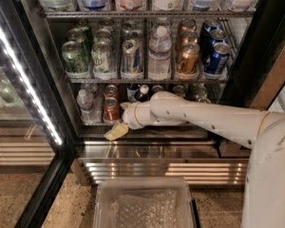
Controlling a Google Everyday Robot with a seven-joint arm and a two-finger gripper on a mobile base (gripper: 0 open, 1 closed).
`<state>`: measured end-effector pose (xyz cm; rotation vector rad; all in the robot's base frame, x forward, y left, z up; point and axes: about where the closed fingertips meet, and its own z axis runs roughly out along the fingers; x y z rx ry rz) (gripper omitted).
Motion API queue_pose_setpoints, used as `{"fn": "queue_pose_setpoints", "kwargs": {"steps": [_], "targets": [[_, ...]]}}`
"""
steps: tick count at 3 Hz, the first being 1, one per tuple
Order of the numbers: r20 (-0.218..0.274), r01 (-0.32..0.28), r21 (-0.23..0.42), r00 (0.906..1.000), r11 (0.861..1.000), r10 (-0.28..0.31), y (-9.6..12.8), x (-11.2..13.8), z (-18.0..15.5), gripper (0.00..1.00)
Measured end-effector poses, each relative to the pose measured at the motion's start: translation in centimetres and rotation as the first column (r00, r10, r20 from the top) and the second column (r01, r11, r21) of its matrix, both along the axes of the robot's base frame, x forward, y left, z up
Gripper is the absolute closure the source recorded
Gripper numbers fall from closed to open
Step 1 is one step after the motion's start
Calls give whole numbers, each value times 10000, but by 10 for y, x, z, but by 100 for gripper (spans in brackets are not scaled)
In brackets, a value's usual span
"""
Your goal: Pick coke can from bottom shelf of fridge
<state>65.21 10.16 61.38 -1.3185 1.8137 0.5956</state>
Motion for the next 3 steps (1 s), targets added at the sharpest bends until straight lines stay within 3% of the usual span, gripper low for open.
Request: {"fn": "queue_pose_setpoints", "kwargs": {"steps": [3], "targets": [[418, -281, -478, 9987, 9985, 301, 32, 22, -12, 24]]}}
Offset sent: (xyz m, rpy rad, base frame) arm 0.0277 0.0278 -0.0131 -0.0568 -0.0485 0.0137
